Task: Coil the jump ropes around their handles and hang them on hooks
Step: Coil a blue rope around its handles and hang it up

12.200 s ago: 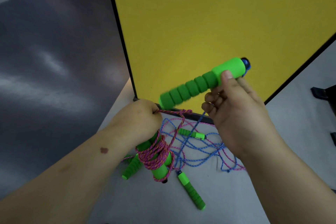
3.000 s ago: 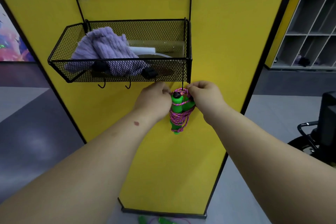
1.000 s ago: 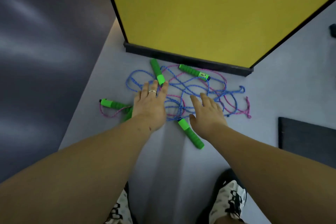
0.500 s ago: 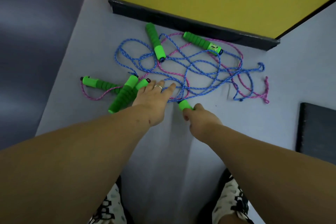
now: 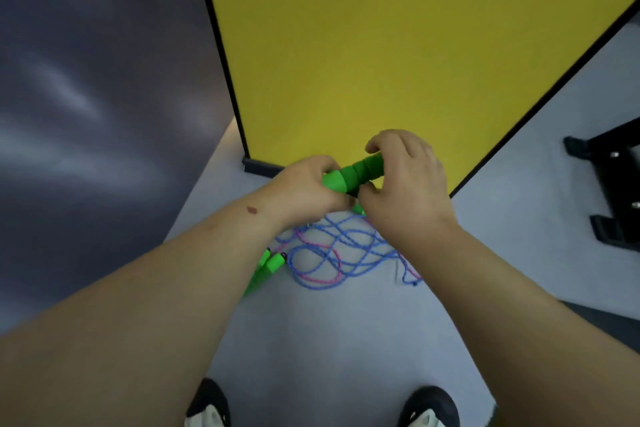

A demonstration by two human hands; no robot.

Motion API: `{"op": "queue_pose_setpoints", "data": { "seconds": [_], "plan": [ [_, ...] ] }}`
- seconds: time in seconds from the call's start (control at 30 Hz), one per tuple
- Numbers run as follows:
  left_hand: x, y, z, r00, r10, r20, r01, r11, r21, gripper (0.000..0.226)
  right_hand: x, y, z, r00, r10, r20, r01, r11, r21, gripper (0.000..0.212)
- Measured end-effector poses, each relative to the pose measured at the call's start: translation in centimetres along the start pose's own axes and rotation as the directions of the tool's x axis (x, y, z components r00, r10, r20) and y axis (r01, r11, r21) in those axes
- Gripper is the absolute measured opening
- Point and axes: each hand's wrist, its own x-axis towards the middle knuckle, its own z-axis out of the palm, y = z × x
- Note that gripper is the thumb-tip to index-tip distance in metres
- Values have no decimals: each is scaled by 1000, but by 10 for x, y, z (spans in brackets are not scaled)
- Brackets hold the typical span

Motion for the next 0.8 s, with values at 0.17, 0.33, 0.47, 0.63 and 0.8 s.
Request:
{"op": "queue_pose_setpoints", "data": {
  "seconds": [0.17, 0.33, 0.47, 0.63, 0.8],
  "plan": [
    [-43, 42, -9, 996, -84, 30, 89, 955, -282, 28, -36, -33, -30, 952, 264, -154, -181, 893, 413, 84],
    [-55, 61, -6, 959, -174, 223, 259, 229, -938, 15, -43, -36, -39, 835, 307, 457, -547, 558, 624, 72],
    [-56, 71, -13, 985, -124, 120, 139, 153, -978, 35, -36, -21, -49, 747, 73, 661, -568, 588, 576, 23],
    [-59, 69, -28, 975, -62, -214, -61, 851, -522, 37, -22, -16, -72, 909, 250, 333, -414, 623, 664, 19],
    [-71, 70, -33, 971, 59, 230, -22, 987, -160, 59, -21, -21, -85, 947, 230, 224, -299, 383, 874, 14]
  ]
}}
